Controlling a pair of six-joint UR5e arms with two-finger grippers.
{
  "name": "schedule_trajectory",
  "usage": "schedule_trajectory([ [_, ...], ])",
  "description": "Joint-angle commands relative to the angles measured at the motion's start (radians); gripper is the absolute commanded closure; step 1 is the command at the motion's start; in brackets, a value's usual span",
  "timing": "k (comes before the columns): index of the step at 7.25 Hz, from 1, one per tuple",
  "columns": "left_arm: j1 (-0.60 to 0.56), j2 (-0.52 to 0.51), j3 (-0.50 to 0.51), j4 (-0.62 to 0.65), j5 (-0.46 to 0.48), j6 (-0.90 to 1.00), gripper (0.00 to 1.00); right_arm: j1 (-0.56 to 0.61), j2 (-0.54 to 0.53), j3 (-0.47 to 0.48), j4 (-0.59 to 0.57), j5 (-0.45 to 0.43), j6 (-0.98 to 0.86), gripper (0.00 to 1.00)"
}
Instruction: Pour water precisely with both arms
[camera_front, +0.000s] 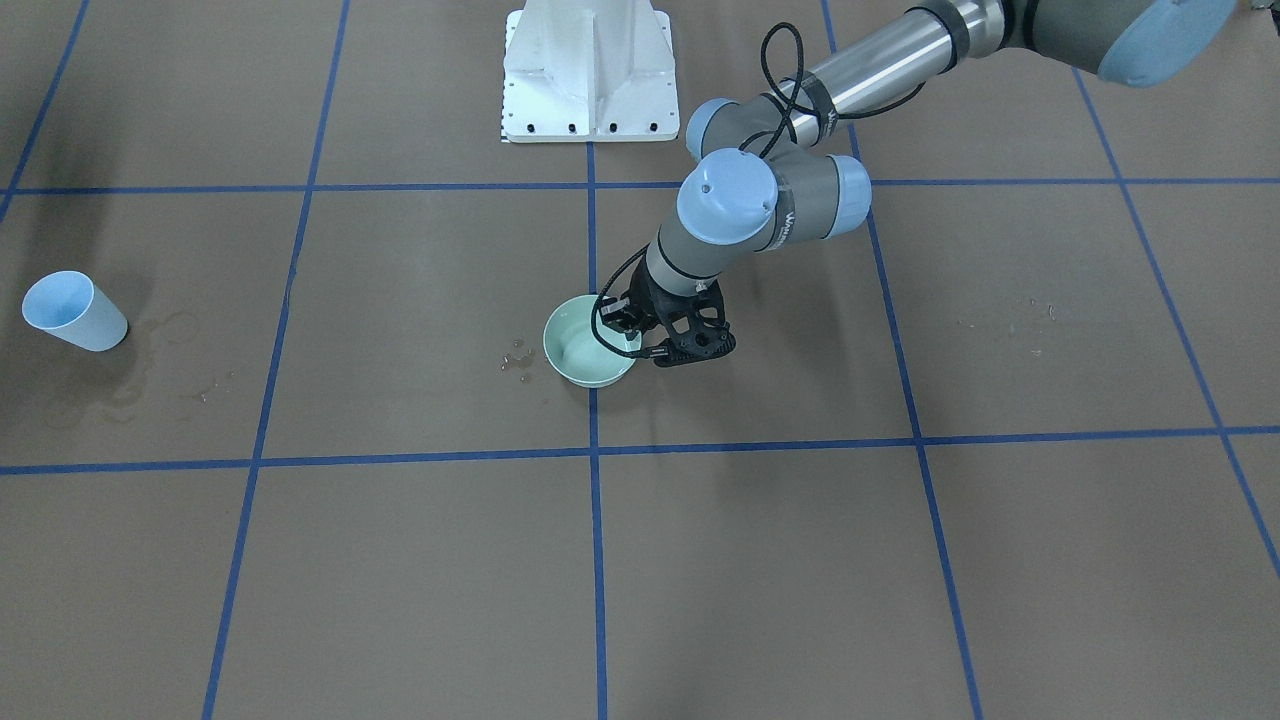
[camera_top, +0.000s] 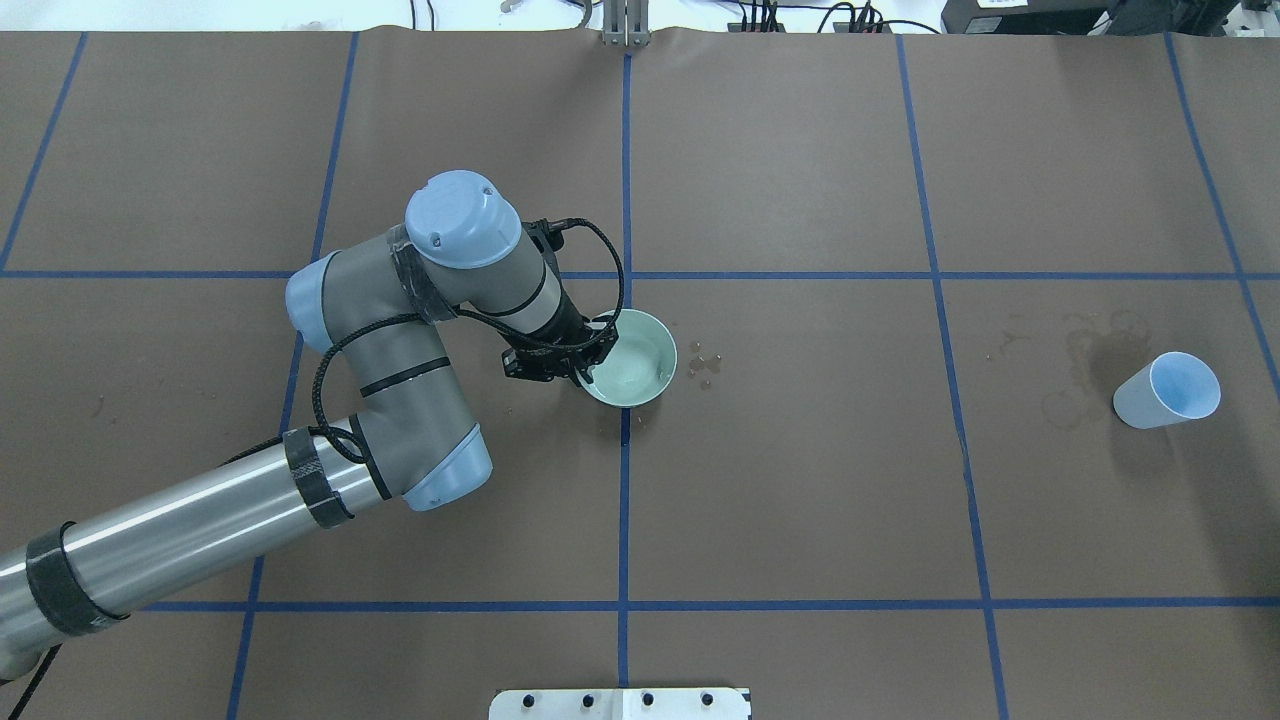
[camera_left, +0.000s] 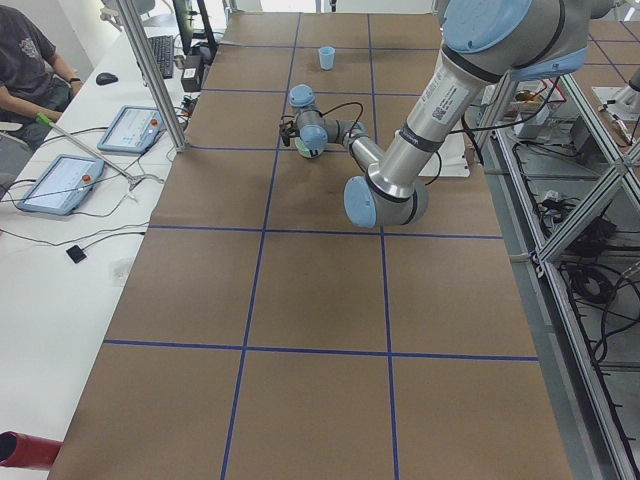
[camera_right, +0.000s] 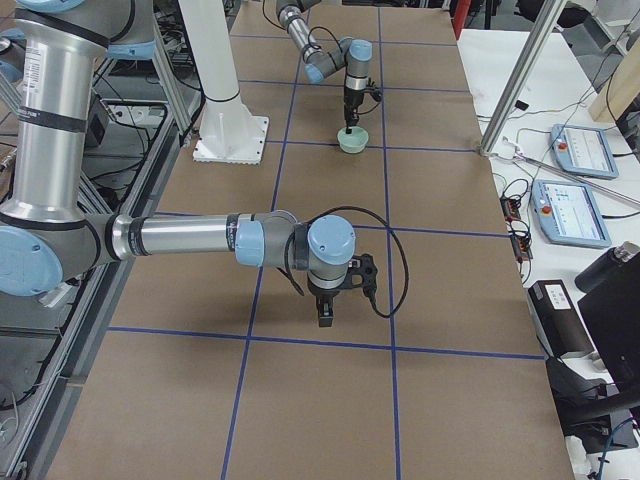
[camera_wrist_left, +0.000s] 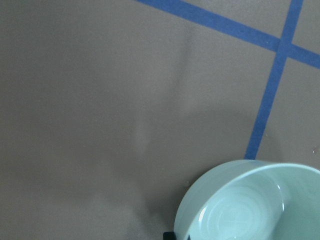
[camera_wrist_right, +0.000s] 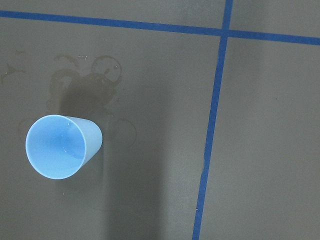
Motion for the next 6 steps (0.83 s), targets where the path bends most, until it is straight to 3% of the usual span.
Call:
schedule_trajectory([
  [1, -0.029, 0.009, -0.045, 0.003, -0.014, 0.000, 0.22, 0.000, 0.002, 0.000, 0.000, 0.000, 0.000, 0.00],
  [2, -0.042, 0.055, -0.103, 0.005, -0.026, 0.000, 0.01, 0.000, 0.002, 0.000, 0.002, -0.002, 0.000, 0.00],
  [5, -0.056, 0.165, -0.298, 0.061, -0.028, -0.003, 0.01, 0.000, 0.011, 0.008, 0.005, 0.000, 0.003, 0.00],
  [6, -0.056, 0.205, -0.365, 0.114, -0.027, -0.003, 0.01, 0.000, -0.018, 0.005, 0.096, 0.039, 0.003, 0.00],
])
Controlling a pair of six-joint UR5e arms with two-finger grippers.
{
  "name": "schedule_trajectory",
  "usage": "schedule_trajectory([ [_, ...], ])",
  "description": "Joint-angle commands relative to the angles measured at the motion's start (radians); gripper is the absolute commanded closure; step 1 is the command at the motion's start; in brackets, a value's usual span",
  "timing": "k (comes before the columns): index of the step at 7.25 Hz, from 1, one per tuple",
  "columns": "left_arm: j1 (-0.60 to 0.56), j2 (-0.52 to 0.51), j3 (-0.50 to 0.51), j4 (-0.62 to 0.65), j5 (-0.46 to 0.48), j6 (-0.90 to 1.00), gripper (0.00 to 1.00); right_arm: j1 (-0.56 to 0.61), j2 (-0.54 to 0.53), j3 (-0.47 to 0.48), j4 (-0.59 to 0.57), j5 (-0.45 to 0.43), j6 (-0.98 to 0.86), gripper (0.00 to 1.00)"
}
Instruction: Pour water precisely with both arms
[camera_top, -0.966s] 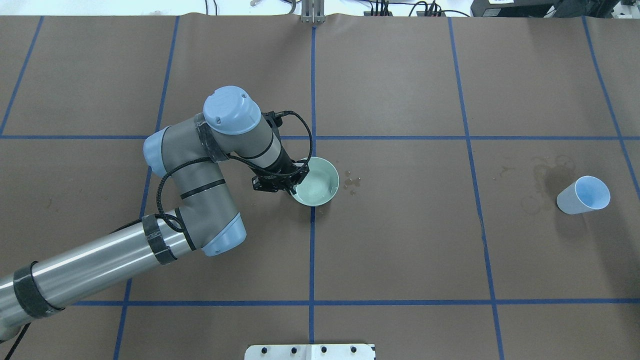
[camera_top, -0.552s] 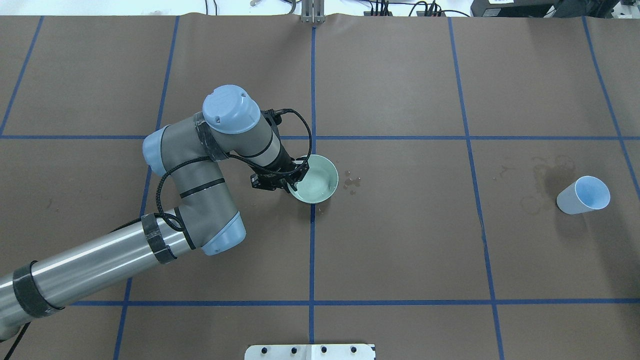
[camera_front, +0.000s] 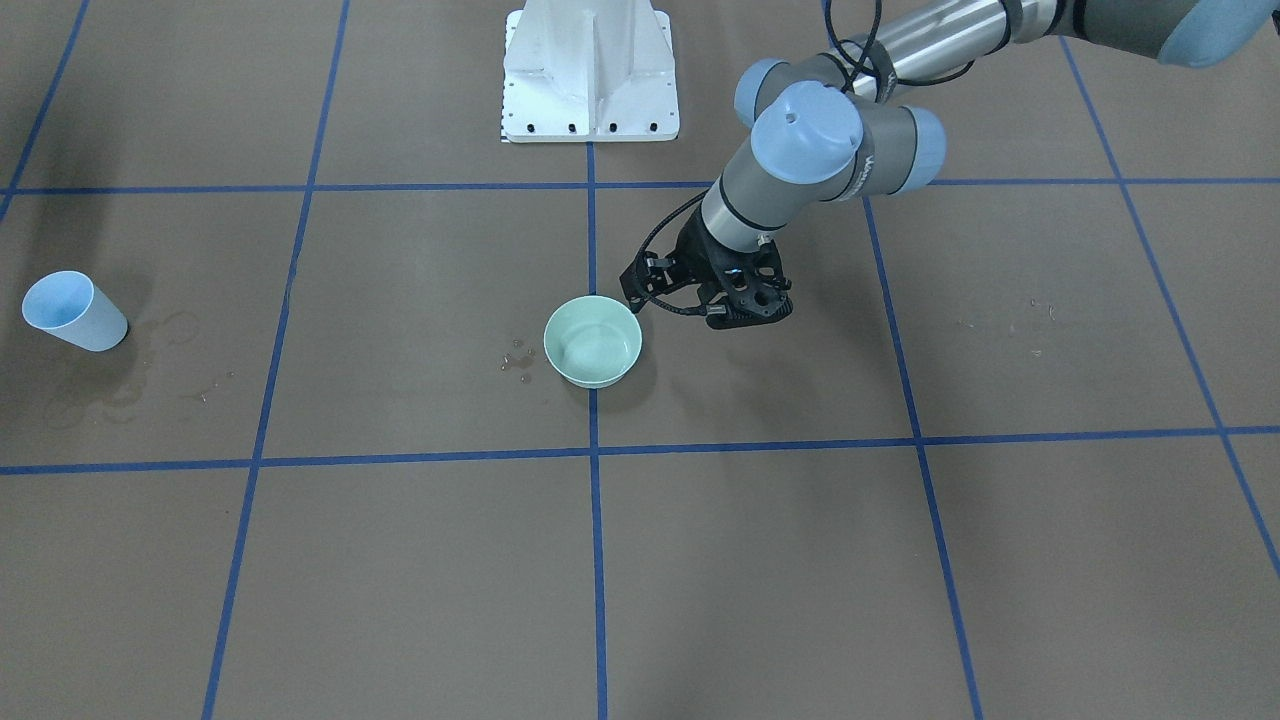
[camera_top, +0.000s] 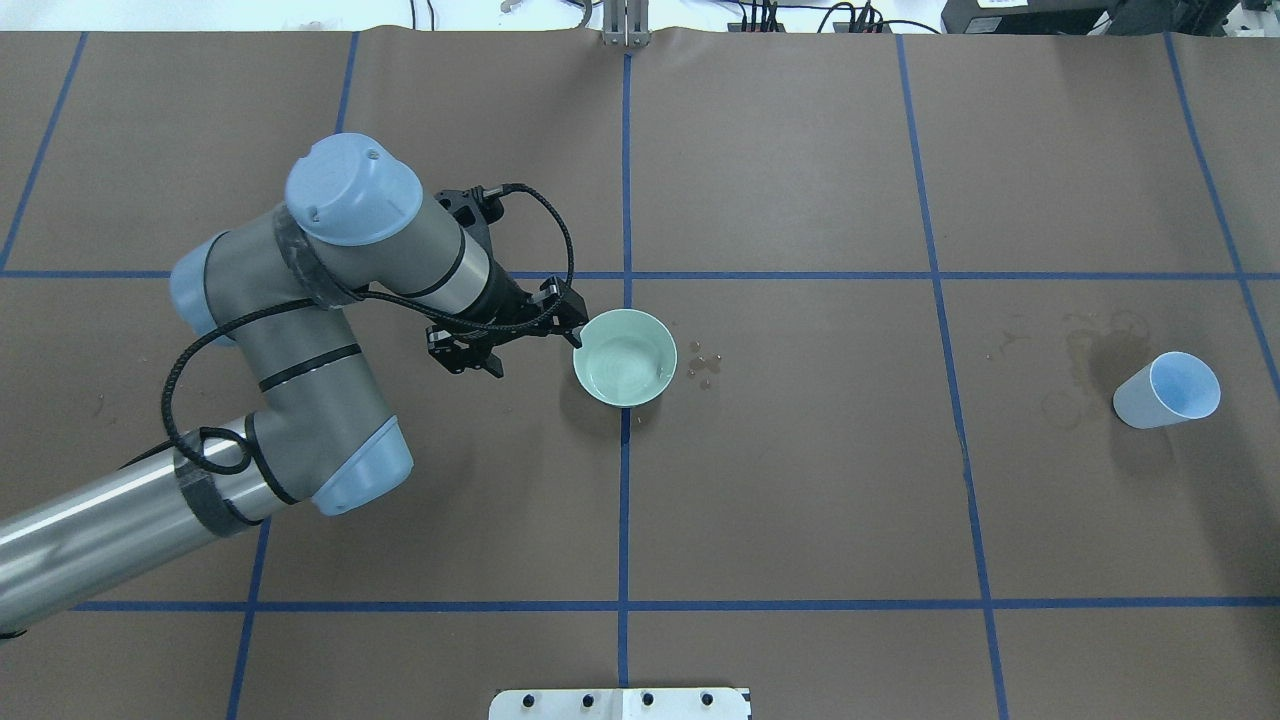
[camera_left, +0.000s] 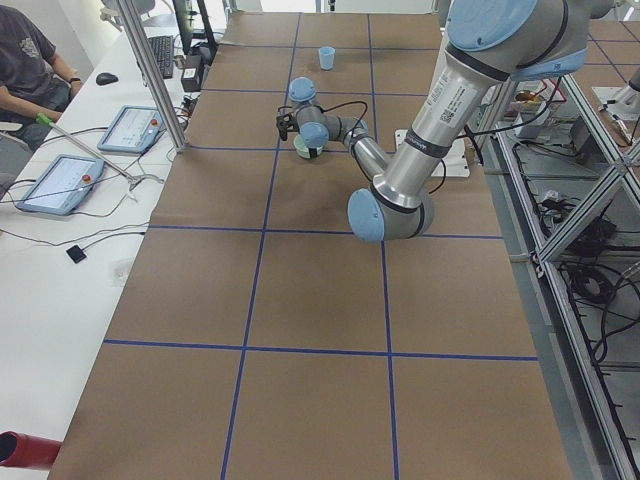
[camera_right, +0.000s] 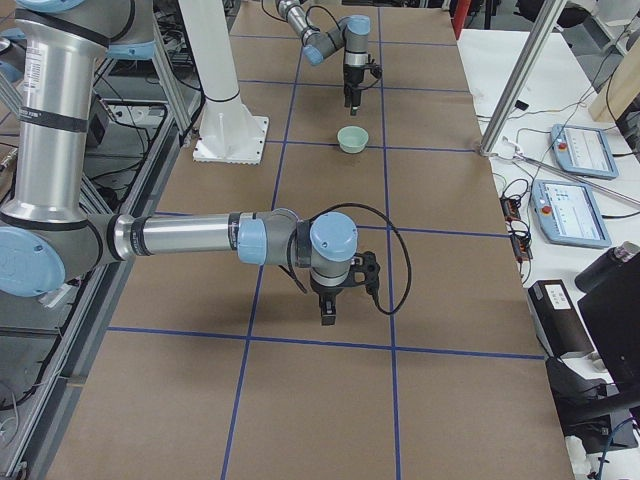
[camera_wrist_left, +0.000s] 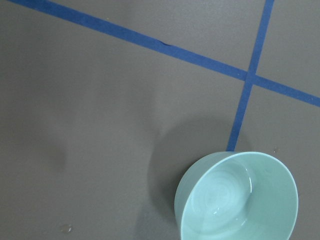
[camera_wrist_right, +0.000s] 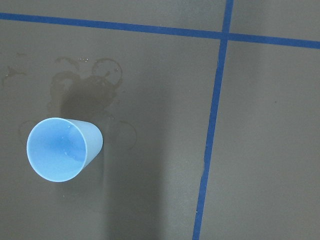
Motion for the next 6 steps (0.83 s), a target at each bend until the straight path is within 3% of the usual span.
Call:
schedule_trajectory([
  [1, -0.008, 0.077, -0.145, 0.107, 0.001, -0.002, 0.01, -0.058, -0.048, -0.007, 0.220, 0.036, 0.002, 0.00],
  [3, -0.005, 0.079, -0.155, 0.126, 0.005, 0.000, 0.01, -0.144, -0.086, -0.032, 0.435, 0.036, 0.014, 0.00],
  [4, -0.003, 0.079, -0.150, 0.126, 0.007, 0.000, 0.01, -0.181, -0.108, -0.074, 0.632, 0.026, 0.013, 0.00],
  [6, -0.005, 0.079, -0.147, 0.126, 0.008, 0.001, 0.01, -0.210, -0.114, -0.297, 1.066, 0.008, 0.063, 0.00],
])
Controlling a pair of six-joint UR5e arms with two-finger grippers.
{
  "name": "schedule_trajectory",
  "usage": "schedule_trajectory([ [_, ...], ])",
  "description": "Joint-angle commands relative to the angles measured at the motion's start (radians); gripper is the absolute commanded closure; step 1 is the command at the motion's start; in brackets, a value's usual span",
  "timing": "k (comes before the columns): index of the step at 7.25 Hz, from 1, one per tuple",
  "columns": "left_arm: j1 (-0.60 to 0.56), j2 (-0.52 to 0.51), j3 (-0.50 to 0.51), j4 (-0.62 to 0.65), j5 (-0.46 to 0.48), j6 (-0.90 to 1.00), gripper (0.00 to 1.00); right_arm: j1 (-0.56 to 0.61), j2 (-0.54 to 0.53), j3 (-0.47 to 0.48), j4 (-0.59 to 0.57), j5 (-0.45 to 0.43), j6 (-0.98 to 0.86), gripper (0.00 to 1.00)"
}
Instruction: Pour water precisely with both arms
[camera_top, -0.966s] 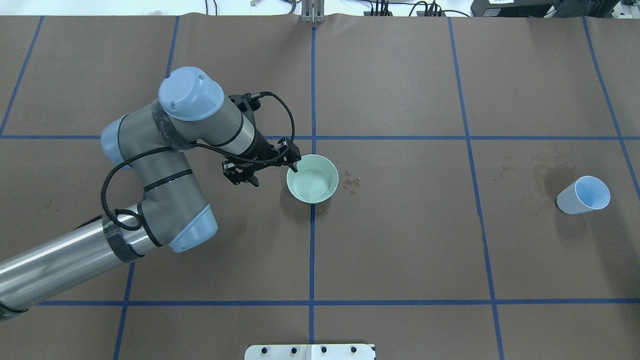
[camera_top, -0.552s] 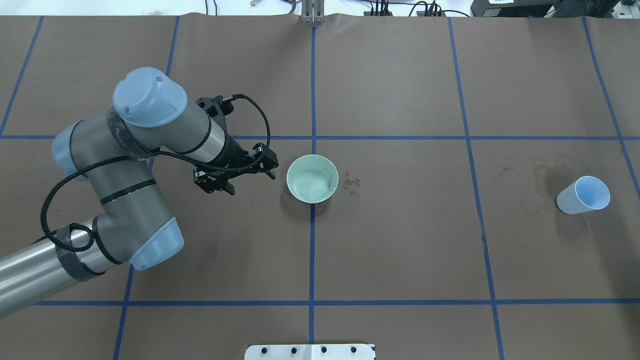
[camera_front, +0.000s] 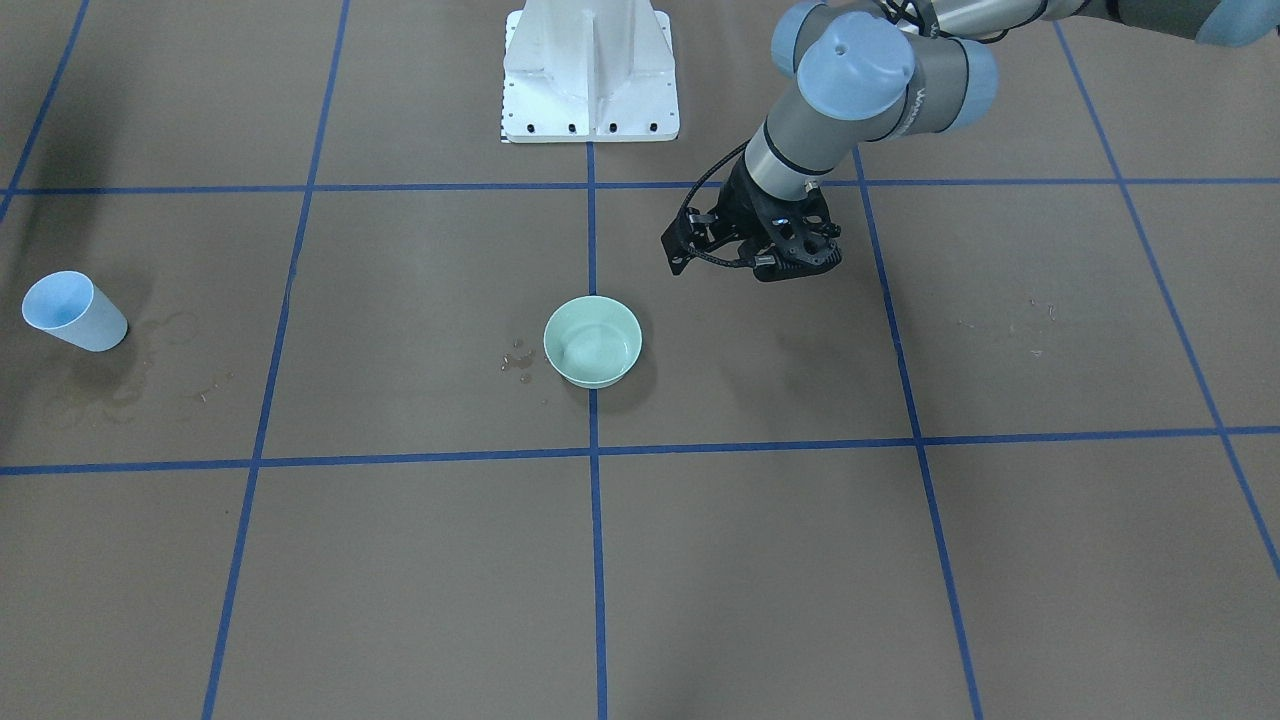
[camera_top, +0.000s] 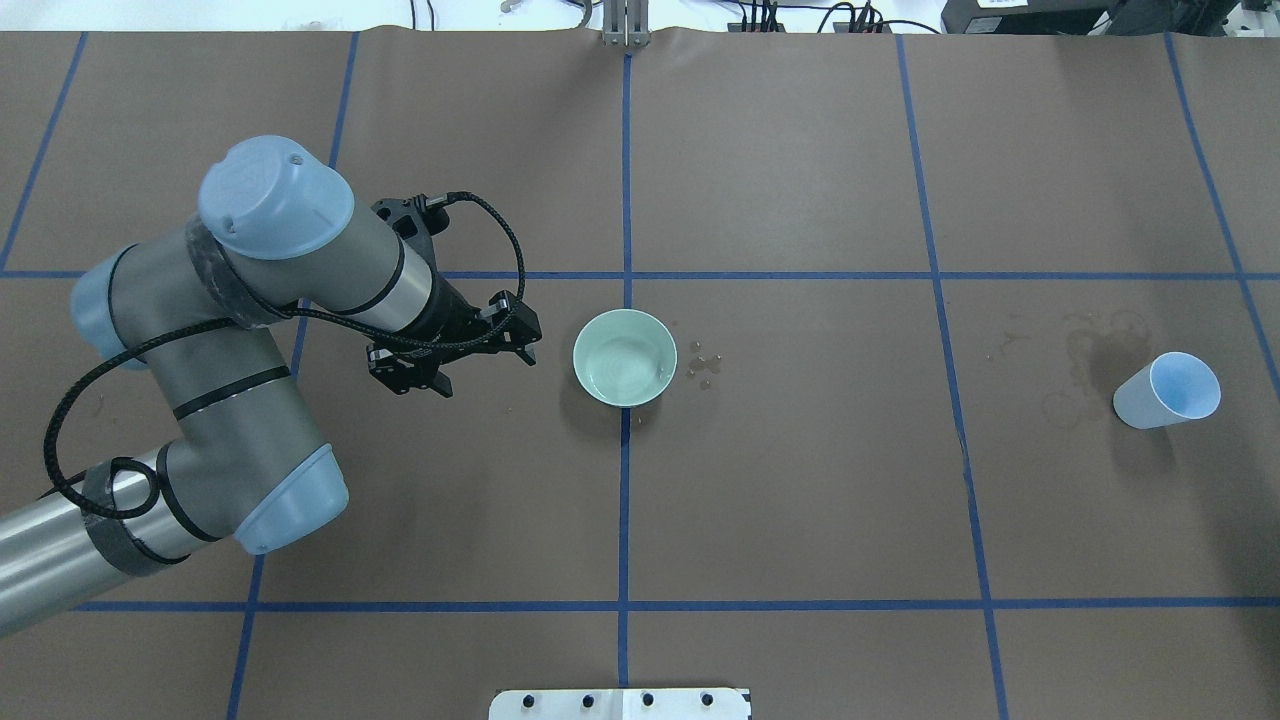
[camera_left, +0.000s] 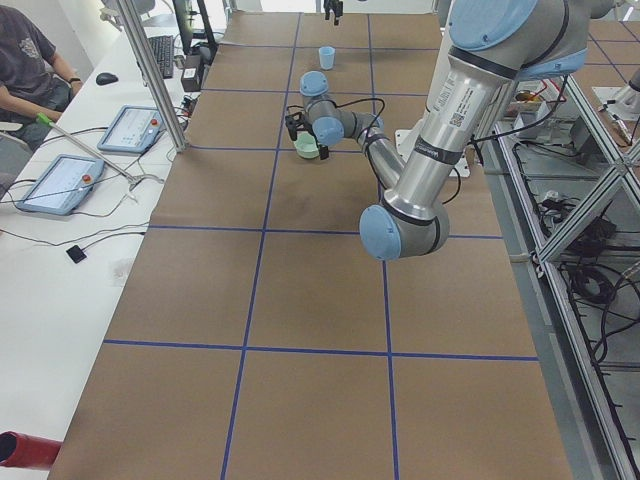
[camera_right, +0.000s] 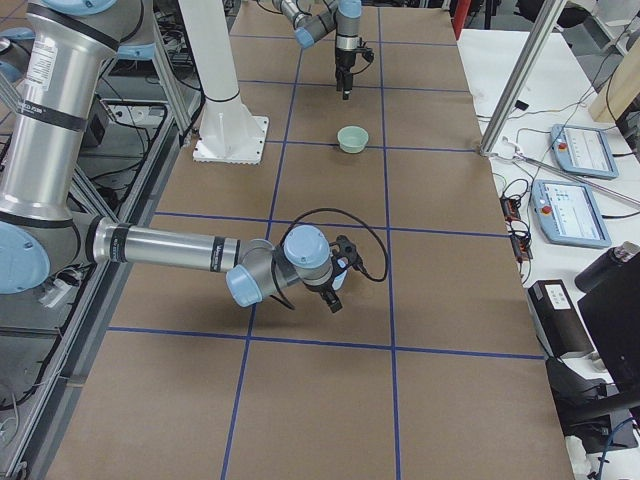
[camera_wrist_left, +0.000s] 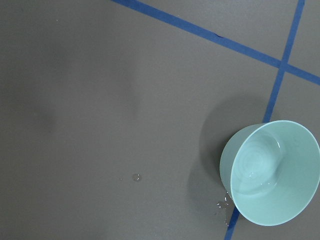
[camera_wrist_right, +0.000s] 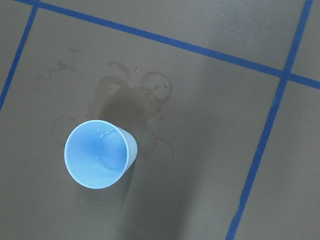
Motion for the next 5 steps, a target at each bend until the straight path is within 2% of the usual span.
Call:
schedule_trajectory([
  [1, 0.001, 0.000, 0.006, 0.001, 0.005, 0.002, 0.01, -0.055, -0.004, -0.135, 0.317, -0.019, 0.120, 0.00],
  [3, 0.002, 0.000, 0.006, 0.001, 0.006, 0.002, 0.01, -0.104, -0.004, -0.171, 0.448, -0.032, 0.145, 0.00],
  [5, 0.001, 0.000, 0.008, 0.001, 0.006, 0.002, 0.01, -0.162, -0.008, -0.185, 0.512, -0.136, 0.156, 0.00],
])
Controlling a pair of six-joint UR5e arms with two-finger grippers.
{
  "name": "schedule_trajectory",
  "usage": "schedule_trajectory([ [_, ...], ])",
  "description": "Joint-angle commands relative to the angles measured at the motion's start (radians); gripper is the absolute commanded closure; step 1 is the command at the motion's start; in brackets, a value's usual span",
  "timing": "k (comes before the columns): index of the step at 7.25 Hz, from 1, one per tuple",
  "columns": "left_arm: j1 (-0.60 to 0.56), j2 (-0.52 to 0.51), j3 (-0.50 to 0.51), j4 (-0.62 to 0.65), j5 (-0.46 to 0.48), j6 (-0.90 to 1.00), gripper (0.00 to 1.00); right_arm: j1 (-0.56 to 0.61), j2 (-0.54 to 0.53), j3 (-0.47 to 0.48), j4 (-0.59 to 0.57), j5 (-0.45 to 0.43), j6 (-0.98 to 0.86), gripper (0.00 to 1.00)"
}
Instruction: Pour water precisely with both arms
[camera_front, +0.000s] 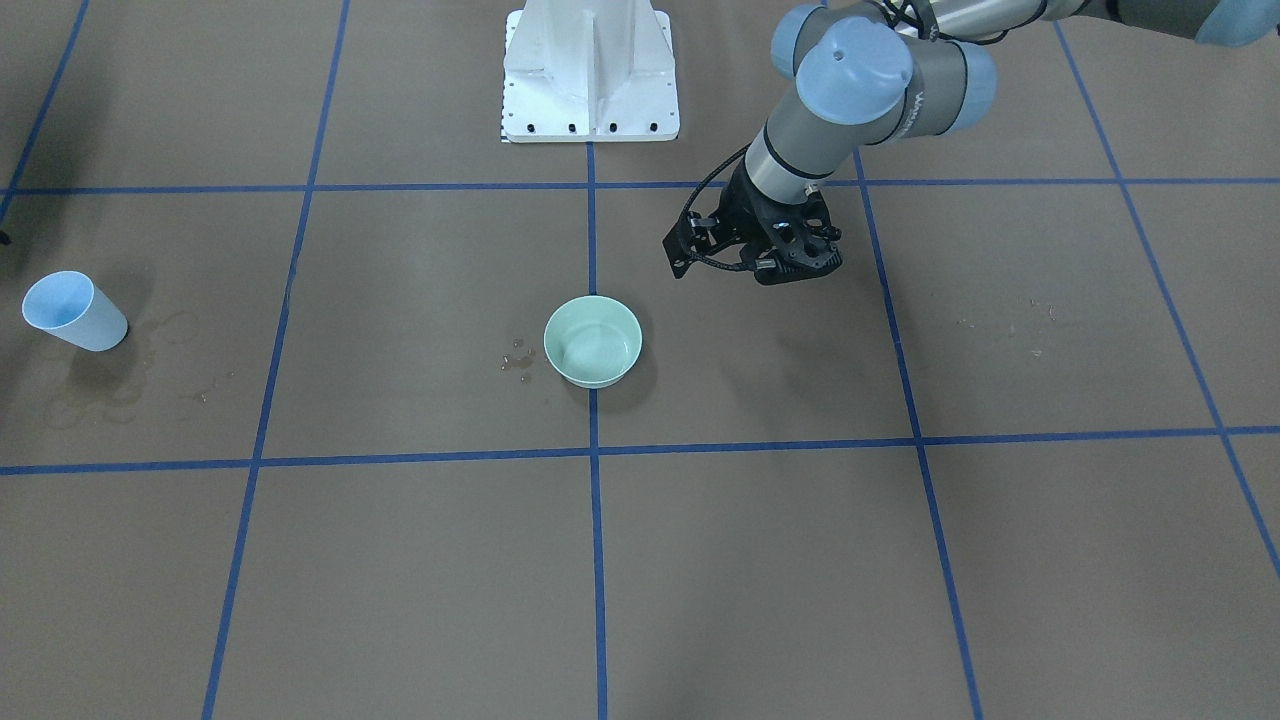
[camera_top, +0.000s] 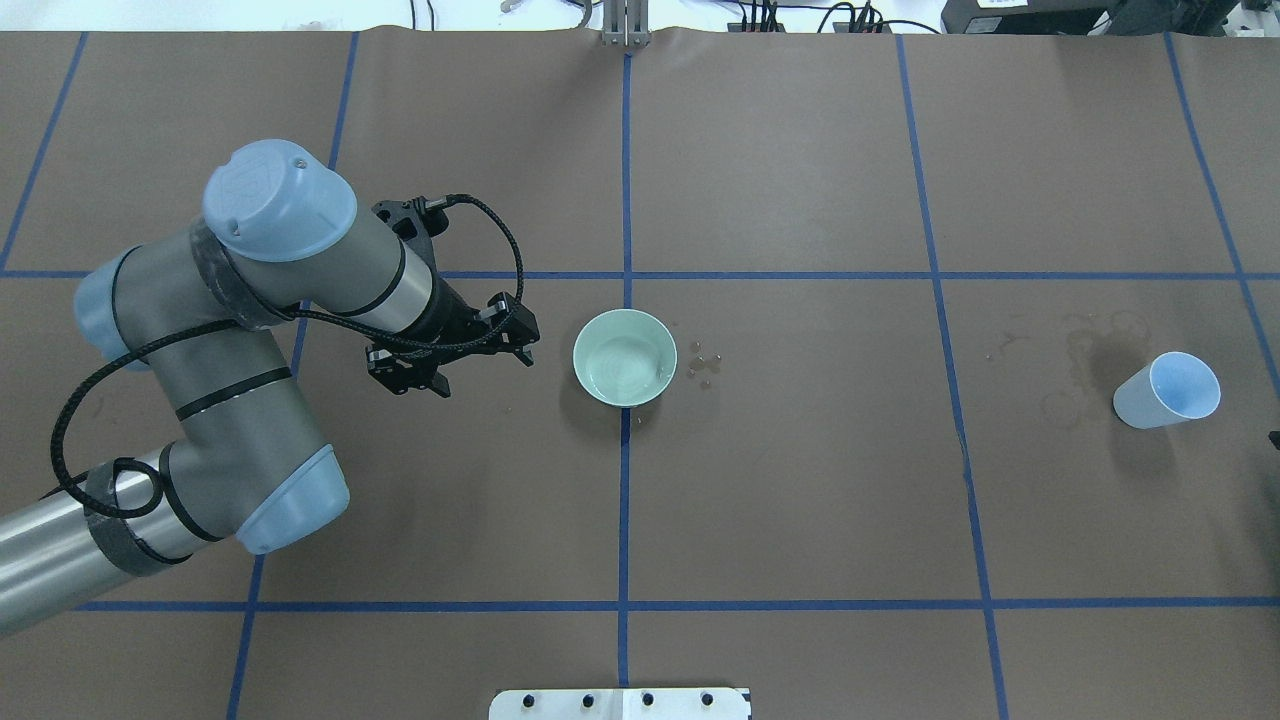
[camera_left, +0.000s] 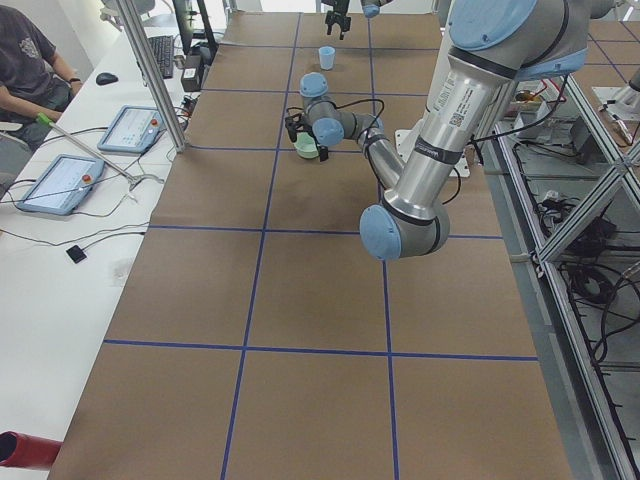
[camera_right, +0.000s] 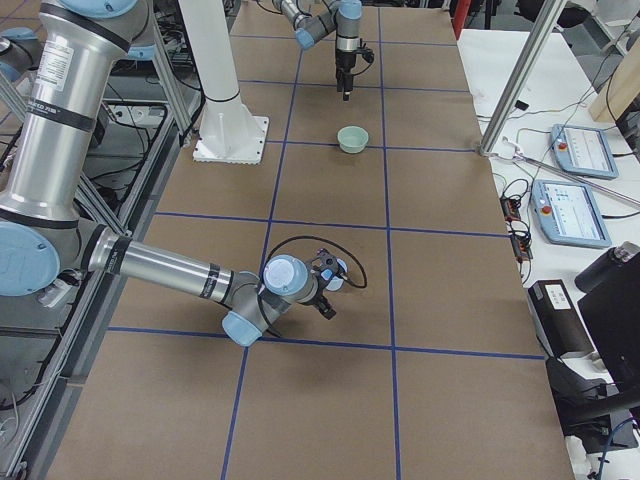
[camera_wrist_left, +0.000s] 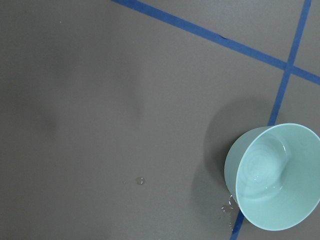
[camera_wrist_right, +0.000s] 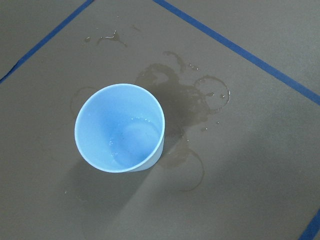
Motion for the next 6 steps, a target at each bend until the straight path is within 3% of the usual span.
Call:
schedule_trajectory([
  [1, 0.002, -0.002, 0.000, 0.000, 0.000, 0.000, 0.01, -0.063, -0.003, -0.010, 0.073, -0.086, 0.130, 0.00],
  [3, 0.001, -0.002, 0.001, 0.000, 0.000, 0.000, 0.01, -0.134, -0.001, -0.010, 0.110, -0.114, 0.305, 0.00],
  [4, 0.002, -0.002, 0.001, 0.000, 0.000, 0.000, 0.01, -0.174, -0.001, -0.010, 0.186, -0.146, 0.379, 0.00],
  [6, 0.001, -0.002, 0.001, 0.000, 0.000, 0.000, 0.01, -0.246, -0.003, -0.010, 0.216, -0.230, 0.410, 0.00],
])
